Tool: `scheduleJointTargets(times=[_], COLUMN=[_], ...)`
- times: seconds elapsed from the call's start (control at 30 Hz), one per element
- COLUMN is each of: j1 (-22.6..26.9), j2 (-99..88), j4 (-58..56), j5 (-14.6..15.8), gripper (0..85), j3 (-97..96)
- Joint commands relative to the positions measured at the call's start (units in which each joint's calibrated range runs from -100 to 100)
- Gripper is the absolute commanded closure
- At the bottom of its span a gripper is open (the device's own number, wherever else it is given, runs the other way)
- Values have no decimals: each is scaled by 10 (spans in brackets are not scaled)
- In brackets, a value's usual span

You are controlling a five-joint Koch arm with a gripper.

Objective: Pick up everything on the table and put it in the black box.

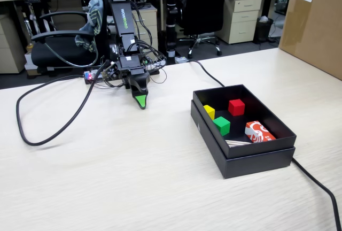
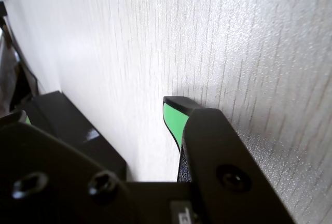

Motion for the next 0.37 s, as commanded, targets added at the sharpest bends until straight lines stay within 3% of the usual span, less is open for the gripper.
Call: scheduleJointTargets(times=[0.0, 0.33], j1=[0, 0], j2=[1, 1], j4=[-9, -9], j5=[0, 0], gripper=[355, 355], j3=[-12, -12])
